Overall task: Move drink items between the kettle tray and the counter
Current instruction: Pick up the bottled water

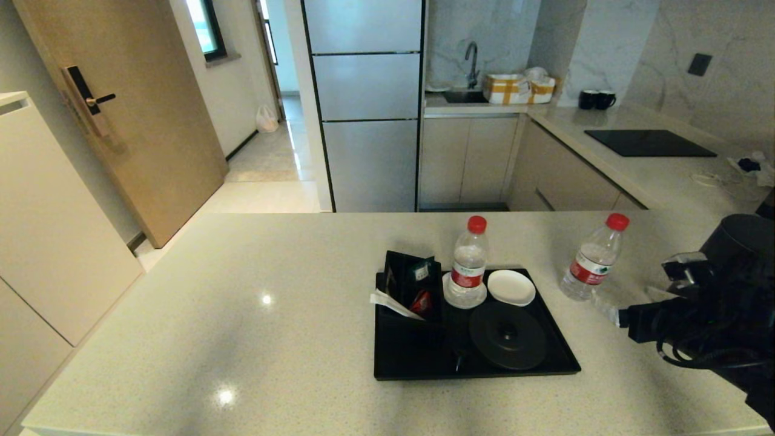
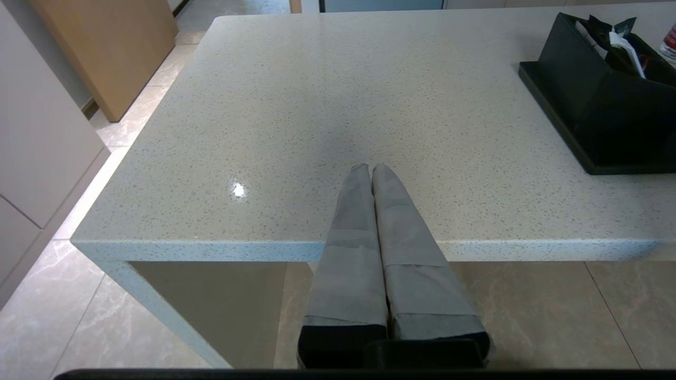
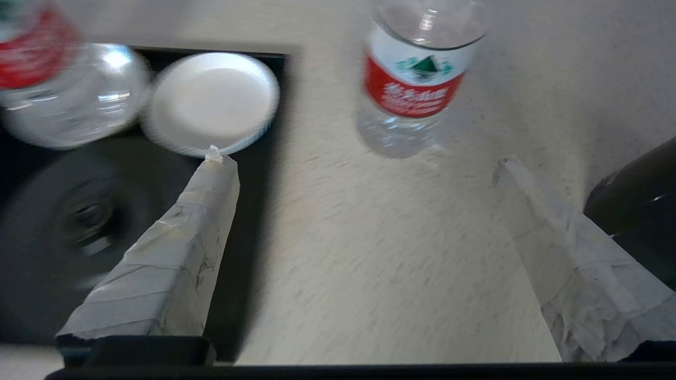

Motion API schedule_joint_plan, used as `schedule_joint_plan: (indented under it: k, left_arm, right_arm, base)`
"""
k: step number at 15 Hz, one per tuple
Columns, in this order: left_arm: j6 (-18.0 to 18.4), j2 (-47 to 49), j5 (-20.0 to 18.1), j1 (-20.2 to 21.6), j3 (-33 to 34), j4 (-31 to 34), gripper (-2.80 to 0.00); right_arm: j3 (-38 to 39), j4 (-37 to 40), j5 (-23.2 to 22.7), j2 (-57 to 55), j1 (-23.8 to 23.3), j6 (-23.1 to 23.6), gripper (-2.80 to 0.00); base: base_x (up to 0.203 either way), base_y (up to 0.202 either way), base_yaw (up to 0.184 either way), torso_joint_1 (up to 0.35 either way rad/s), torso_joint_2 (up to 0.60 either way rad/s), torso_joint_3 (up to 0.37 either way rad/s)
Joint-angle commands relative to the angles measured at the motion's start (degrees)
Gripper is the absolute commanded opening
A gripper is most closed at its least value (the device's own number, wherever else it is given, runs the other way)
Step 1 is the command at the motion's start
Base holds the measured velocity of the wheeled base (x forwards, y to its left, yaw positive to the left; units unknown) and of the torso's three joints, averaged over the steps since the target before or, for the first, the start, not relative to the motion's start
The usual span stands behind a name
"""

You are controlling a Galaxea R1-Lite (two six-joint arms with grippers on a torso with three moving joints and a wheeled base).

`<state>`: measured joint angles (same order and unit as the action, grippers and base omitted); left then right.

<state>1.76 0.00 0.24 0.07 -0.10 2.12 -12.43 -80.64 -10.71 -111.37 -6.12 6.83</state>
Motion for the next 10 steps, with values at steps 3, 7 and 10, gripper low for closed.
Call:
schedule_joint_plan:
  k: [3,7,10]
  left_arm:
    - [0.0,0.0,0.0,-0.1,0.0,0.0,-2.8]
    - [0.0,0.0,0.0,-0.1,0.0,0.0,-2.8]
    - [0.0,0.0,0.0,-0.1,0.0,0.0,-2.8]
  right_arm:
    - [4.6,-0.2,-1.1,8.0,0.0,0.0,0.0]
    - [8.0,4.3,-7.8,16.5,0.8,0.1,-2.8]
    - [6.3,9.5,-10.3,19.1,5.1,0.0,-2.8]
  base:
    - [0.0,0.0,0.0,0.0,0.0,0.0]
    - [0.0,0.0,0.0,0.0,0.0,0.0]
    - [0.0,0.0,0.0,0.0,0.0,0.0]
